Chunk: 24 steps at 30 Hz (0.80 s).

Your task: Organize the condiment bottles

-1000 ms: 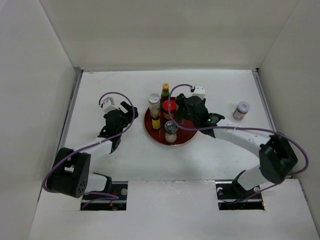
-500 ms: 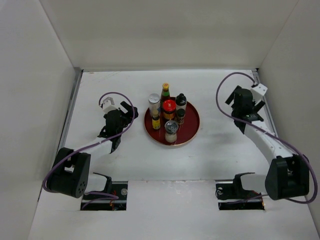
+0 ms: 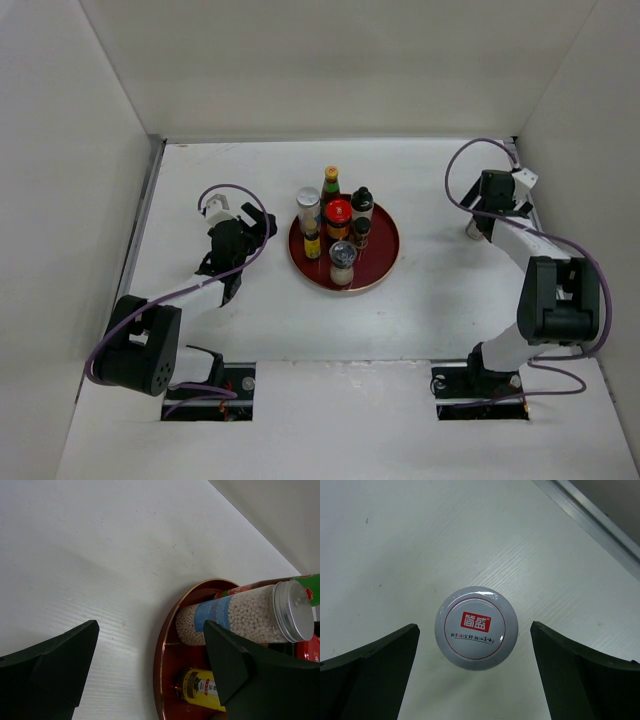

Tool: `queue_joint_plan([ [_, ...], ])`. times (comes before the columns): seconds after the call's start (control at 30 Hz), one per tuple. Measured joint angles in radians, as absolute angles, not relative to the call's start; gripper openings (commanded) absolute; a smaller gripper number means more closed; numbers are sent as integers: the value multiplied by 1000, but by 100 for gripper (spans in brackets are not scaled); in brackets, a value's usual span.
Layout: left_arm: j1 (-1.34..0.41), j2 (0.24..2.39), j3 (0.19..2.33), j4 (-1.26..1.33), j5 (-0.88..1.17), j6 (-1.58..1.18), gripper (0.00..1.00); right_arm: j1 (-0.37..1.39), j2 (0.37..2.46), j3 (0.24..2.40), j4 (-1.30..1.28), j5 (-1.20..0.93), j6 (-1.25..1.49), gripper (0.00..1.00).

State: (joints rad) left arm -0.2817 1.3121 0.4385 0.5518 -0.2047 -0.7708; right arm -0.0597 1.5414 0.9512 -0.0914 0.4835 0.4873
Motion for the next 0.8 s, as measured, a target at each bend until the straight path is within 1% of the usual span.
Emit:
queue_joint_plan([
  [0.07, -282, 1312, 439, 553, -201, -772, 85, -62, 1567, 958, -88, 469, 490, 100],
  [0.13, -282, 1312, 439, 554, -199, -774, 85, -63, 1597, 965, -83, 461, 492, 89],
  [0.23, -282, 1312, 439, 558, -197, -775, 85, -63, 1626, 967, -82, 467, 493, 67],
  [0.27, -282, 1312, 439, 558, -197, -775, 85, -63, 1628, 967, -82, 468, 493, 61],
  [0.3, -282, 1312, 439, 558, -197, -775, 85, -62, 1628, 967, -82, 476, 494, 56],
  [0.33, -282, 1312, 439, 558, -197, -775, 85, -58, 1627, 967, -83, 482, 497, 54],
  [0.43, -281, 1312, 439, 559, -197, -776, 85, -22, 1604, 955, -95, 503, 493, 52],
  [0.53, -277, 1312, 439, 560, -196, -778, 85, 70, 1520, 925, -110, 520, 488, 52],
  [0.7, -275, 1312, 438, 562, -197, -778, 85, 323, 1359, 898, -100, 522, 486, 53],
  [0.8, -275, 1312, 438, 562, -197, -778, 85, 464, 1330, 896, -85, 515, 488, 53],
])
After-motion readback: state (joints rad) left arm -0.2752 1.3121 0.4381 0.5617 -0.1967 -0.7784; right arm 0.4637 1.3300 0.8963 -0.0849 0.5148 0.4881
